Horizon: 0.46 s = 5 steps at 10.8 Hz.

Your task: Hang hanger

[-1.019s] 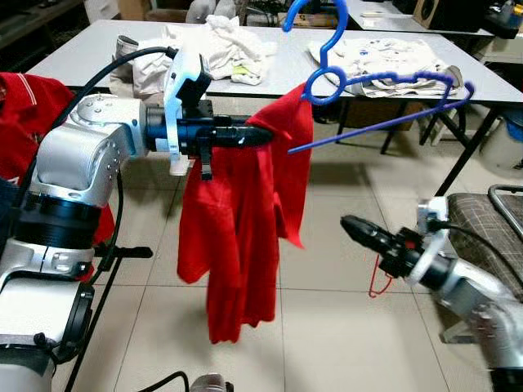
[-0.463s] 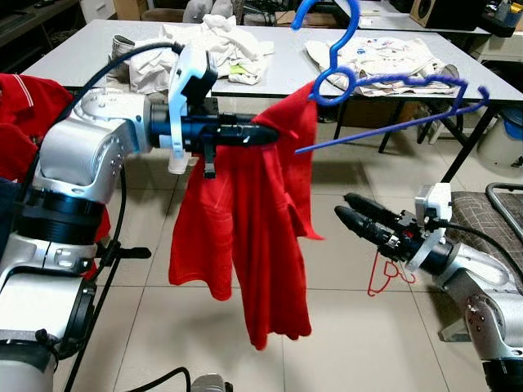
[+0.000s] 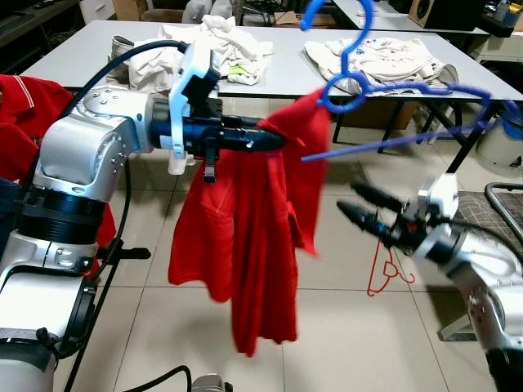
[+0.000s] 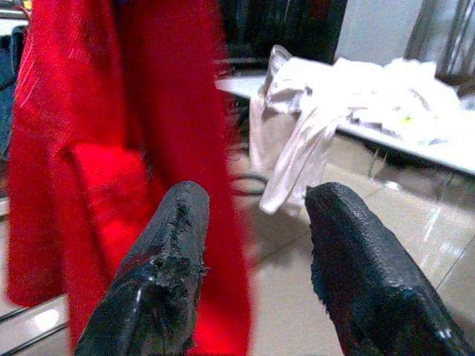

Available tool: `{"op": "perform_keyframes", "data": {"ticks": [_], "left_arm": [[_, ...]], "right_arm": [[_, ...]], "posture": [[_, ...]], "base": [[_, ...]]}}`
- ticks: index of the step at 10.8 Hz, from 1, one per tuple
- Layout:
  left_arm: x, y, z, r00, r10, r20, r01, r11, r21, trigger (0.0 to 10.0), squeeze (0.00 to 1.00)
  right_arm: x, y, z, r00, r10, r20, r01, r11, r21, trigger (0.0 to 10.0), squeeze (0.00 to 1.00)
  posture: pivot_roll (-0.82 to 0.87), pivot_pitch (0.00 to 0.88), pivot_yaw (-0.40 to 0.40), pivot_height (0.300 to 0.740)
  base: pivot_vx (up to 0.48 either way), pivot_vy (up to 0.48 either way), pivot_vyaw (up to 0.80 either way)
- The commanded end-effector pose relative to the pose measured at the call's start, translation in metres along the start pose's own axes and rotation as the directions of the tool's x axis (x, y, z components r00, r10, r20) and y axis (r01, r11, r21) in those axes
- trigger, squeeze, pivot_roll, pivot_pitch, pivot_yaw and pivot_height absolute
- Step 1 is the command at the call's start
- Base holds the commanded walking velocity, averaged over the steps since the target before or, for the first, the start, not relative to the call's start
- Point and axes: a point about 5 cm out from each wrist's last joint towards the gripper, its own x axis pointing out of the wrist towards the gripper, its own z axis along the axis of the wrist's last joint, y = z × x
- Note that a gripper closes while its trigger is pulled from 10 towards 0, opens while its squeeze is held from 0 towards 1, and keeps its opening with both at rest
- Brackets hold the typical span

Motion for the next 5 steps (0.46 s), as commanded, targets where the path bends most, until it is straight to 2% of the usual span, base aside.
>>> {"op": "perform_keyframes", "data": {"ticks": [1, 3, 5], "left_arm": [[0.004, -0.003, 0.018, 0.999, -0.041, 0.014, 0.040, 0.997, 0.066, 0.0, 0.00], [0.007, -0.006, 0.025, 0.996, -0.079, 0.033, 0.076, 0.994, 0.074, 0.0, 0.00], [0.011, -0.007, 0.033, 0.995, -0.088, 0.048, 0.084, 0.993, 0.082, 0.0, 0.00]], "right_arm": [[0.001, -0.004, 0.001, 1.000, -0.009, -0.012, 0.009, 0.999, -0.032, 10.0, 0.00], [0.005, -0.006, 0.000, 0.999, 0.014, -0.031, -0.015, 0.999, -0.034, 10.0, 0.00], [0.010, -0.002, -0.005, 0.993, 0.102, -0.054, -0.102, 0.995, 0.009, 10.0, 0.00]], "posture": [[0.06, 0.000, -0.011, 0.740], [0.06, 0.000, -0.009, 0.740], [0.06, 0.000, -0.013, 0.740]], "base": [[0.000, 0.000, 0.00], [0.000, 0.000, 0.00], [0.000, 0.000, 0.00]]}}
